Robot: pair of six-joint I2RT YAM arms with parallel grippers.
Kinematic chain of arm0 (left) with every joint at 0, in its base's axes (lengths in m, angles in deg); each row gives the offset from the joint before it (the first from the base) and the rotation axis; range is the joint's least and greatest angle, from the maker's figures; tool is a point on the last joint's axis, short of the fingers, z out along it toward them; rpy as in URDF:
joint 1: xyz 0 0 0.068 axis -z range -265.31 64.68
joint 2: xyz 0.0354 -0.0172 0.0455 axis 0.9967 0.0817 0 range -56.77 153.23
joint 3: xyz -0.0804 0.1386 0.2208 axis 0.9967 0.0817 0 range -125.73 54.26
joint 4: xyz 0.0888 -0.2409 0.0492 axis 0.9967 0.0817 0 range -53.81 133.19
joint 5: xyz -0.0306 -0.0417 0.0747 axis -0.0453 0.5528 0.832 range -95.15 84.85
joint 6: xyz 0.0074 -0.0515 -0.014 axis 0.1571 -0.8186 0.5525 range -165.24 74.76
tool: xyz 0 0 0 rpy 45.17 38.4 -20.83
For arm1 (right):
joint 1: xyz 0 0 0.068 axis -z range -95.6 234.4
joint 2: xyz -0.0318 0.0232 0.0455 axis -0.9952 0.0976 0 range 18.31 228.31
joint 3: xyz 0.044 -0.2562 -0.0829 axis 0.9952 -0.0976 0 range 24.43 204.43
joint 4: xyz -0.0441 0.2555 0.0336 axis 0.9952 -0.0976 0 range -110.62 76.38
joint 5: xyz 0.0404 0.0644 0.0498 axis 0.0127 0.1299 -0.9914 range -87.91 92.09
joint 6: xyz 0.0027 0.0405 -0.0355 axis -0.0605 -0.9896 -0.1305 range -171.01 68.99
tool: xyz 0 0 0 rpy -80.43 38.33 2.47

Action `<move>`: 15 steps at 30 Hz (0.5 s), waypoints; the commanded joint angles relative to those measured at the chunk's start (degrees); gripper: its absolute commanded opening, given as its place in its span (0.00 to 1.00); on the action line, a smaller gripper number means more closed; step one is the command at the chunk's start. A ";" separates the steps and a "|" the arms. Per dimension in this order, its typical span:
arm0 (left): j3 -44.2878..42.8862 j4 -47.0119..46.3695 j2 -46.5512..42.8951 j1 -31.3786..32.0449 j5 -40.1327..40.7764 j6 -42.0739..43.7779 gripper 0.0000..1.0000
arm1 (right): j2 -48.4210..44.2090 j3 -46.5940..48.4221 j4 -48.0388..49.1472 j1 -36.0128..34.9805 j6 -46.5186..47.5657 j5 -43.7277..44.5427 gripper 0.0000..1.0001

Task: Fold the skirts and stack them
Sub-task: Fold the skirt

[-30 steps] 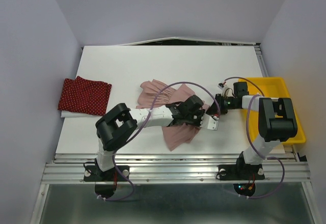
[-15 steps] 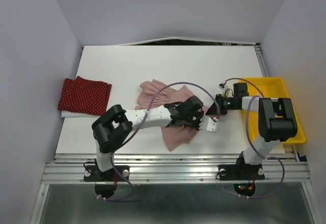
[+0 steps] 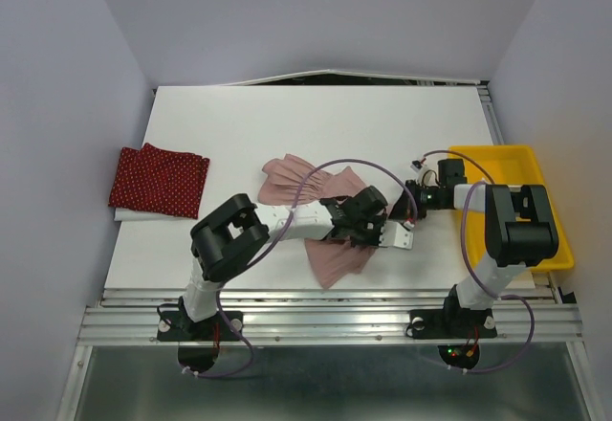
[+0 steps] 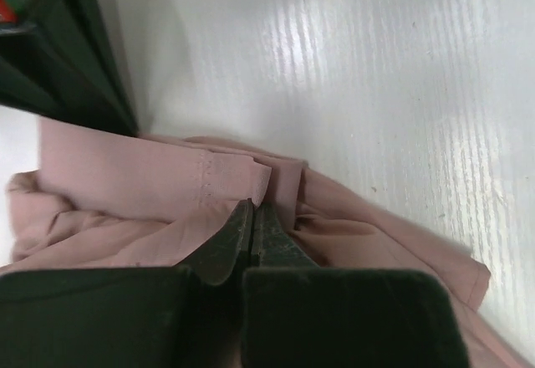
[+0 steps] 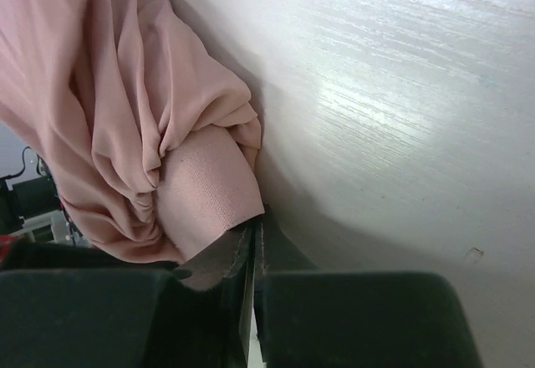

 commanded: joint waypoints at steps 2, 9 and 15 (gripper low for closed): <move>0.86 -1.93 2.71 0.63 -2.58 -1.41 0.00 | -2.50 -0.03 -1.03 0.81 0.56 -0.67 0.14; 3.16 -3.34 2.09 0.54 -3.81 -1.23 0.00 | -2.59 5.49 -12.96 3.71 5.04 -0.66 0.48; 2.63 -3.79 2.09 -0.86 -5.83 -3.25 0.00 | -0.13 7.01 -15.98 4.24 6.27 -5.49 0.64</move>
